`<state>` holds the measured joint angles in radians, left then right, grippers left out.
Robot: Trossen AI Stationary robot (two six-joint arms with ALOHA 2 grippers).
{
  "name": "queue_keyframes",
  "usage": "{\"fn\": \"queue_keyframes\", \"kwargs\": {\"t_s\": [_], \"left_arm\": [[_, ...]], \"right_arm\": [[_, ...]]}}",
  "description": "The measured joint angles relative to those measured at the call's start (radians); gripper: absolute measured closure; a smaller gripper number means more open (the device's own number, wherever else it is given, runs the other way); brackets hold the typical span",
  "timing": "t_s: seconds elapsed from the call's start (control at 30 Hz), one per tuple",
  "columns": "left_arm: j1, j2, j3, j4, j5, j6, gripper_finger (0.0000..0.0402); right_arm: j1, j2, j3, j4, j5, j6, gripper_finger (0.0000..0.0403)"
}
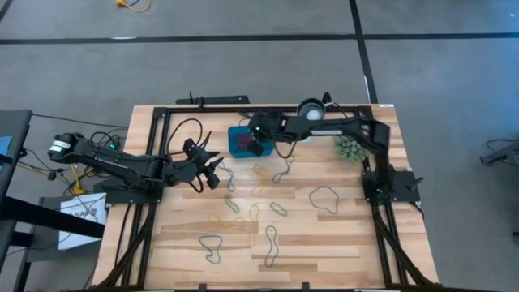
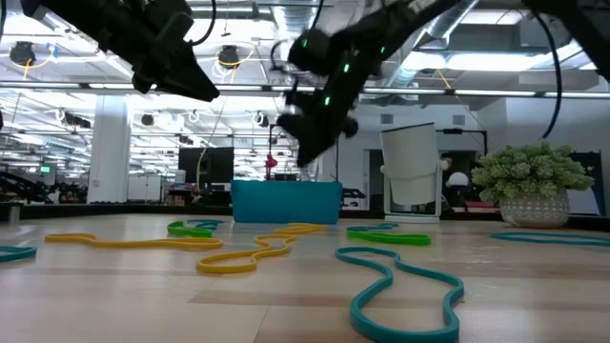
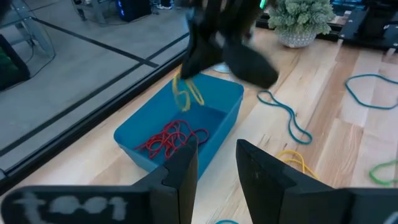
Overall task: Pick and place items into bin
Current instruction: Put the yellow rubber band into the blue bin
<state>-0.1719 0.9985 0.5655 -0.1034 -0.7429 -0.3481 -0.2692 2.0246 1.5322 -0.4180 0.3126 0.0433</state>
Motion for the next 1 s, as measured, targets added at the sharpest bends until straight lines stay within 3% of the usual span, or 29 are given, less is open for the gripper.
{"fn": "queue_keyframes", "kwargs": {"t_s": [0.23,0.47,0.73,1.0], "left_arm": [[0.001,0.0,0.0,-0.013,0.0,-0.001,0.0299],[0.001,0.0,0.0,-0.017,-0.001,-0.001,0.0299],[0.001,0.0,0.0,-0.018,0.003,-0.002,0.0299],[0.001,0.0,0.0,-0.02,0.062,-0.015,0.0299]], "right_arm": [[-0.008,0.111,0.002,0.02,0.001,0.0,0.0403],[0.004,0.122,0.002,0.005,0.003,-0.001,0.0382],[0.03,0.048,0.003,0.007,0.031,-0.044,0.0321],[0.071,-0.095,0.002,-0.095,0.028,0.006,0.031]]}}
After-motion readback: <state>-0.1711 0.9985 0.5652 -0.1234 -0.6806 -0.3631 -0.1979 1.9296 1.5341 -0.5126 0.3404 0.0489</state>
